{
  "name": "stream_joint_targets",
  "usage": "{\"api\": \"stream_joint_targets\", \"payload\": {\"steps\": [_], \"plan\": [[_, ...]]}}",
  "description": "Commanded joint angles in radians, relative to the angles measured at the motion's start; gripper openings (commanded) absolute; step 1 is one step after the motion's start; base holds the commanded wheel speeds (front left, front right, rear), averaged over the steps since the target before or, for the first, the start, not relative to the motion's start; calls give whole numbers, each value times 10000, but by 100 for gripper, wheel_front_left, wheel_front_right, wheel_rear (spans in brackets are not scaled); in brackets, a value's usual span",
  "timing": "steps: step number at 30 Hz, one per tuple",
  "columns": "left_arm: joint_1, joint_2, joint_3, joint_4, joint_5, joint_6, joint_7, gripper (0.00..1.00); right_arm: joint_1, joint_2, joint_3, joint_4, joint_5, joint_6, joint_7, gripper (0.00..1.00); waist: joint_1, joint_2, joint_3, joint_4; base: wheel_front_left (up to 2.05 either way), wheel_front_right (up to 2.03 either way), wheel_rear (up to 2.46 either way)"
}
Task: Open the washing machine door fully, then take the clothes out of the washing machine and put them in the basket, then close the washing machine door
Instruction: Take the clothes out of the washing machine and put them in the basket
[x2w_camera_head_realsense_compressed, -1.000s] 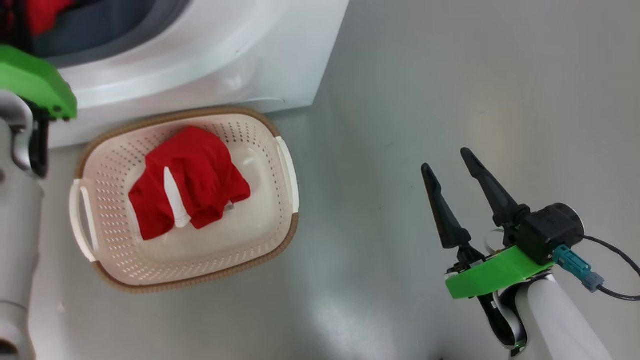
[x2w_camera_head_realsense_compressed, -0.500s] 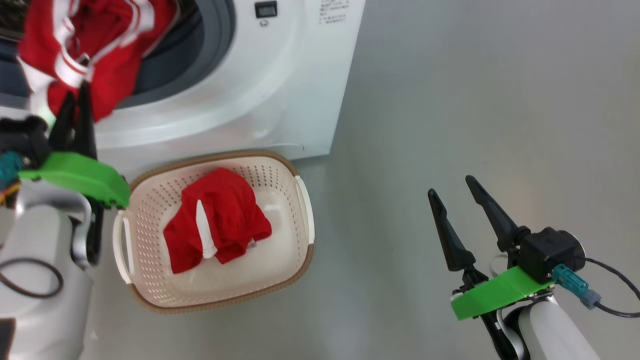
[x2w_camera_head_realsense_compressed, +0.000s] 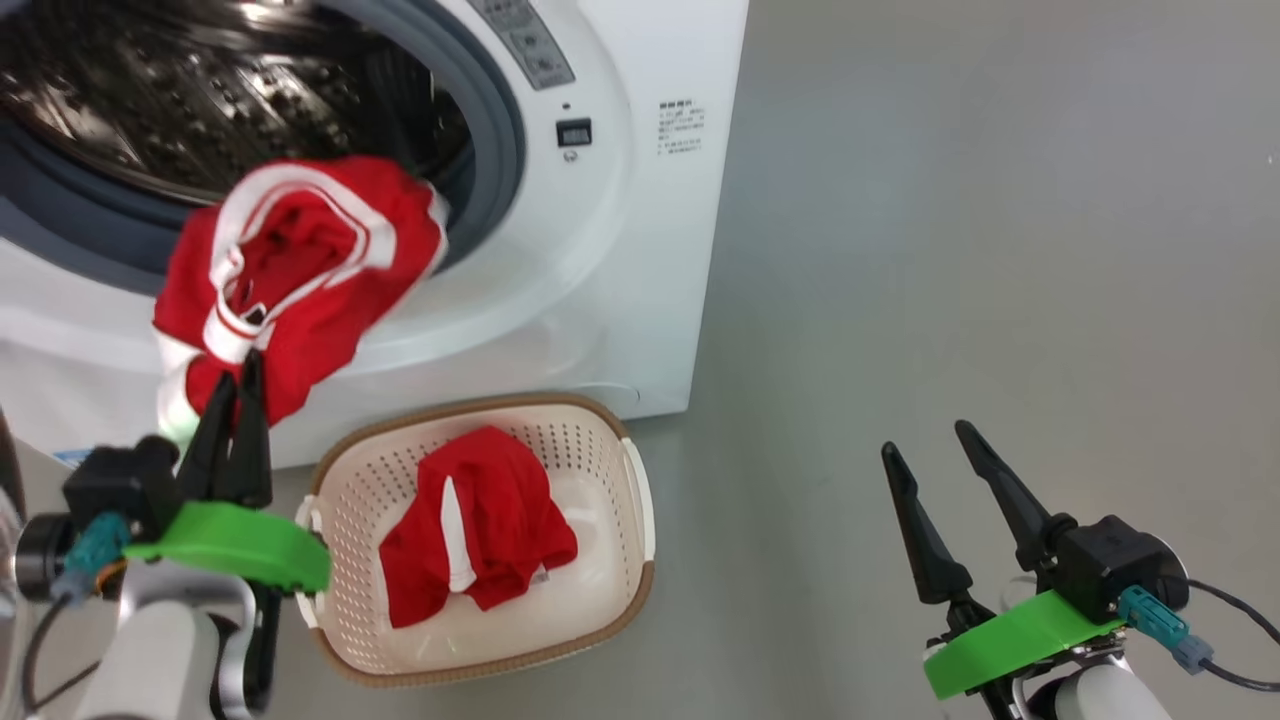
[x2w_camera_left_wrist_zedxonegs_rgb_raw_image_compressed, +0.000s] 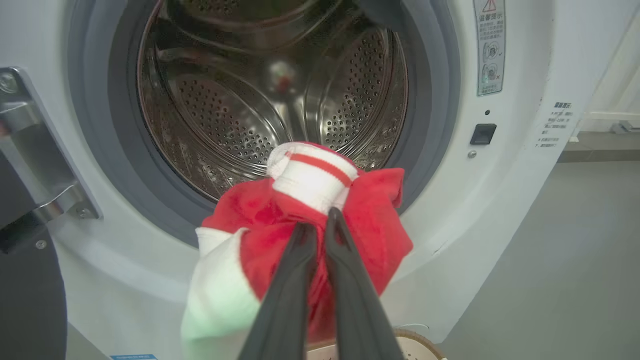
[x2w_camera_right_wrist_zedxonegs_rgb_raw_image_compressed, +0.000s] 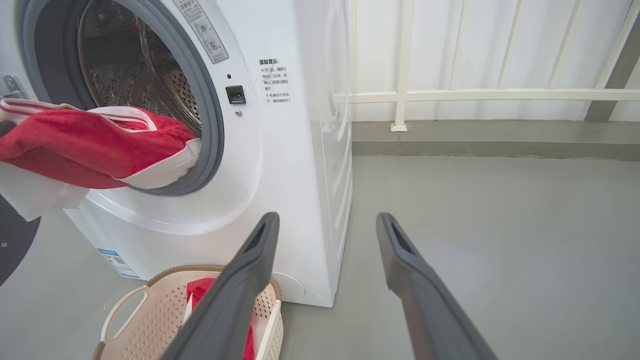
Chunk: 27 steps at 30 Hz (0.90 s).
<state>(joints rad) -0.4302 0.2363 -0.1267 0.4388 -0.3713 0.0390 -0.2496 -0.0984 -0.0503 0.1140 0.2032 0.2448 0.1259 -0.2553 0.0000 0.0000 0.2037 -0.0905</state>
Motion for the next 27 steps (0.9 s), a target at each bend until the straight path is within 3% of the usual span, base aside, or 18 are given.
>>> {"api": "stream_joint_targets", "payload": {"steps": [1, 10, 14, 21, 27], "plan": [[123, 304, 425, -610, 13, 170, -121, 0, 48, 1, 184, -226, -56, 48, -65, 100, 0, 0, -443, 146, 0, 0, 0], [1865, -116, 784, -3268, 86, 599, -122, 0, 250, 1, 129, -191, -59, 48, -65, 100, 0, 0, -842, 275, 0, 0, 0], [2293, -282, 734, -3708, 129, 700, -122, 0, 276, 1, 120, -204, -50, 48, -65, 100, 0, 0, -846, 340, 0, 0, 0], [2563, -487, 645, -3538, 147, 684, -122, 0, 230, 1, 207, -241, -72, 48, -65, 100, 0, 0, -532, 378, 0, 0, 0], [2102, -862, 785, -2310, 30, 271, -122, 0, 87, 1, 243, -251, -117, 48, -65, 100, 0, 0, -52, 334, 0, 0, 0]]}}
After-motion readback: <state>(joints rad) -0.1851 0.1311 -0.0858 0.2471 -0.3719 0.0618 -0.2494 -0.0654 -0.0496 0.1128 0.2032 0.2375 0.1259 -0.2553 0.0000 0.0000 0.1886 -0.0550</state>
